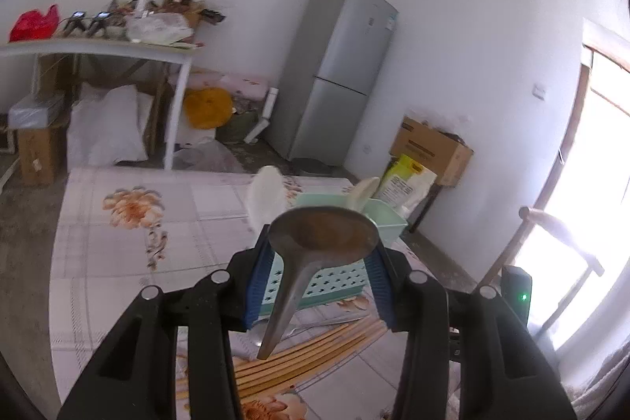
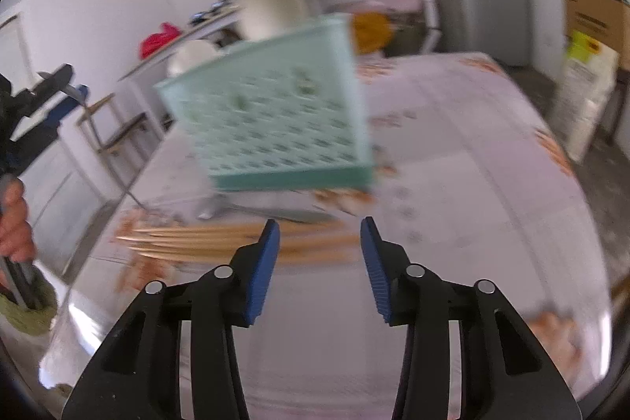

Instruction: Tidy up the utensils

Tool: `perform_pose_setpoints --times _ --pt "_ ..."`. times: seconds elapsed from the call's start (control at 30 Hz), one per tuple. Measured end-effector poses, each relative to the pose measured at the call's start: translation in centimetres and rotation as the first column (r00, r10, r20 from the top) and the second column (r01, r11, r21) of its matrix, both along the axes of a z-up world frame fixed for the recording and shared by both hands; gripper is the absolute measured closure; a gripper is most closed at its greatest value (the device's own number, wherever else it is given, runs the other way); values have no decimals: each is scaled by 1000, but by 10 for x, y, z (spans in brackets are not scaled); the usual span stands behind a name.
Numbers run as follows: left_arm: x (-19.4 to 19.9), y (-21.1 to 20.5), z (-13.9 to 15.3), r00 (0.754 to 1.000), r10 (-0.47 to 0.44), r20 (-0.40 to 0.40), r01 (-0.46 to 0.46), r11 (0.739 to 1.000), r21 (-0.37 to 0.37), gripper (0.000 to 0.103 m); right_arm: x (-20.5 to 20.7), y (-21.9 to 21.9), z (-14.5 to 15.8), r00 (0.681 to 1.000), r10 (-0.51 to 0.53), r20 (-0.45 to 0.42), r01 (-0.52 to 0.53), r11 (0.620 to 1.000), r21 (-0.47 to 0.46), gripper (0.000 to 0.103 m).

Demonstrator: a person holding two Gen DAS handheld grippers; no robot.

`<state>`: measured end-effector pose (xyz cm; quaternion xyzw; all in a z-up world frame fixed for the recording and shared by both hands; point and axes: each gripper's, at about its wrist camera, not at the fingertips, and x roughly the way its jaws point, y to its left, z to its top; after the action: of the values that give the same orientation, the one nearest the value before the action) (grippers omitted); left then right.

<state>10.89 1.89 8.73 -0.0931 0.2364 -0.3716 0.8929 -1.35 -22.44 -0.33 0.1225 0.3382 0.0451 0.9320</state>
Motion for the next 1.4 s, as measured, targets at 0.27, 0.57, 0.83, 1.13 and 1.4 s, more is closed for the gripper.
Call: perform_pose_setpoints --times 0.27,0.57,0.83,1.13,1.4 --pt "-1 25 -7 995 75 -60 -77 997 -20 59 67 67 -8 954 290 -78 -298 945 -133 75" --pt "0 33 -8 994 93 -62 -94 995 -17 59 107 93 -31 868 438 -234 -488 836 -249 80" --pt "2 35 -10 993 91 -71 -93 995 -24 59 121 101 -35 821 472 -320 -558 782 -277 89" --pt "0 38 -9 992 105 -64 -107 994 -26 59 102 123 -32 850 461 -254 -526 717 -456 102" --pt "-8 43 -1 992 117 -39 -119 992 -41 59 73 124 -5 874 467 -132 -459 706 -540 103"
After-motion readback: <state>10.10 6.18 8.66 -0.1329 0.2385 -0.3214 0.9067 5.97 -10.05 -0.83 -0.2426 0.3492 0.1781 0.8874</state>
